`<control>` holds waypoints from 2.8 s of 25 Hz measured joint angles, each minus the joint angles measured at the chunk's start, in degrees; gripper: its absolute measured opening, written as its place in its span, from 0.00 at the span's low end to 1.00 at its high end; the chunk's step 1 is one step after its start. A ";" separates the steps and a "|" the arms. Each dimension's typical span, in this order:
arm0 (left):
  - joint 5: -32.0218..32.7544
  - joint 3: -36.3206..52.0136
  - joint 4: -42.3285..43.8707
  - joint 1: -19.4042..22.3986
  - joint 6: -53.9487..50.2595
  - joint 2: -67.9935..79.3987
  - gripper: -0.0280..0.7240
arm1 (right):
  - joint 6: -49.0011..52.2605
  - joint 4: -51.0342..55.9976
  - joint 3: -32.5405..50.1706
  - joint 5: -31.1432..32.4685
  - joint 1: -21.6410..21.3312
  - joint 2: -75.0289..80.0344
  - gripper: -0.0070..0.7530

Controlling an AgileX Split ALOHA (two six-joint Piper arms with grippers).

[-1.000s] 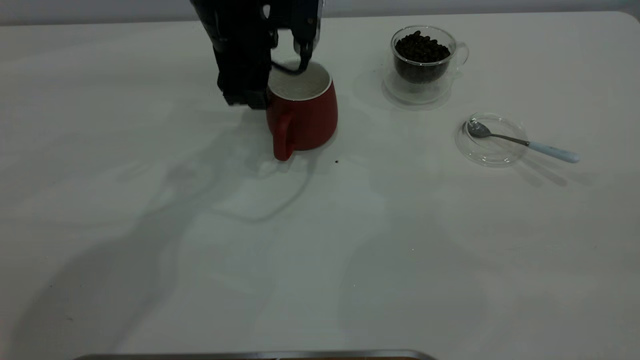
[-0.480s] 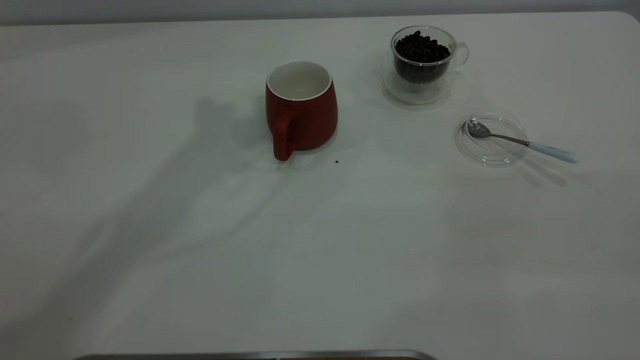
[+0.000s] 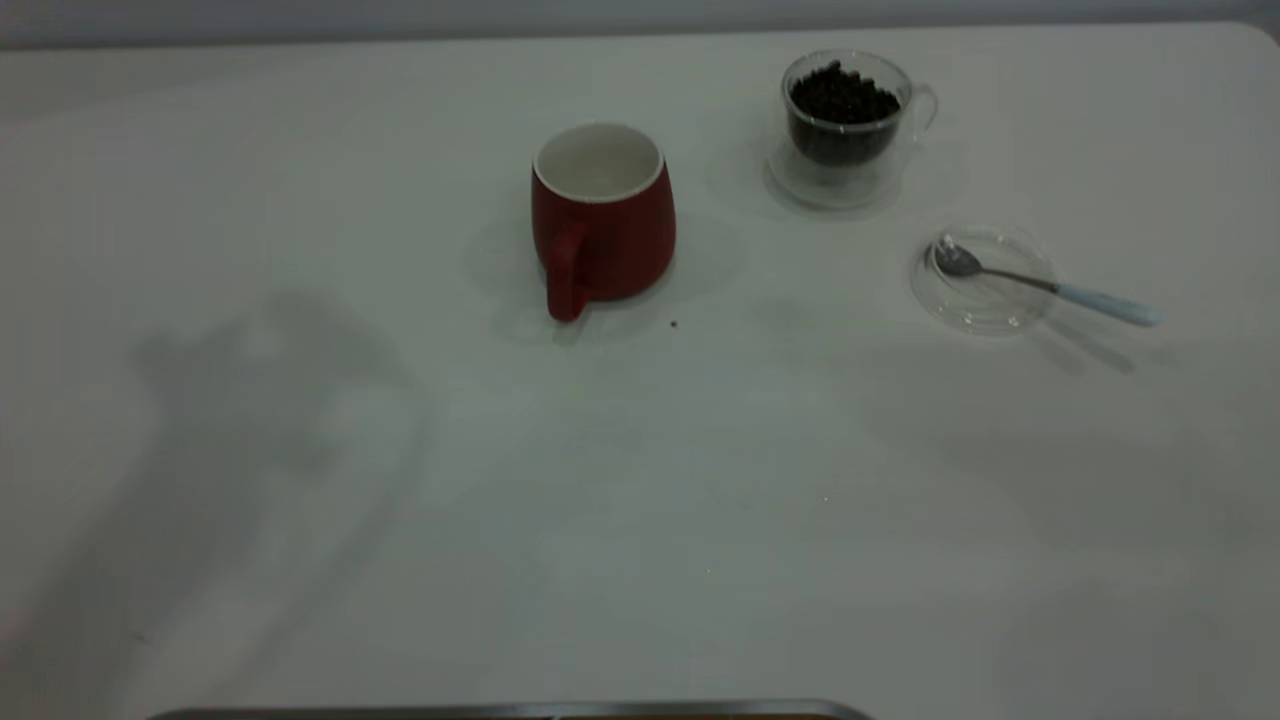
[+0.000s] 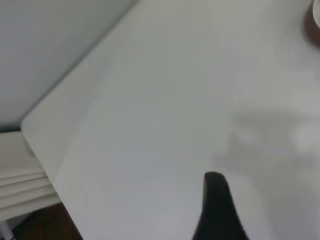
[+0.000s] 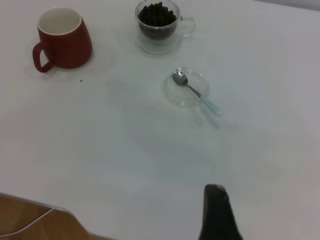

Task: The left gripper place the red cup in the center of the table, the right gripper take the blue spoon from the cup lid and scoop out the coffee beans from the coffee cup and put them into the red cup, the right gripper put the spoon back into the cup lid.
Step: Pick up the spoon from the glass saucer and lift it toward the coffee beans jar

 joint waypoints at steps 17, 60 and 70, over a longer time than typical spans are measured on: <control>0.00 34.84 -3.61 0.13 -12.30 -52.29 0.80 | 0.00 0.00 0.00 0.00 0.00 0.00 0.71; -1.63 66.70 -16.33 27.41 -13.67 -85.28 0.80 | 0.01 0.00 0.00 0.00 0.00 0.00 0.71; -1.63 66.70 -16.38 27.41 -13.67 -85.28 0.80 | 0.01 0.00 0.00 0.00 0.00 0.00 0.71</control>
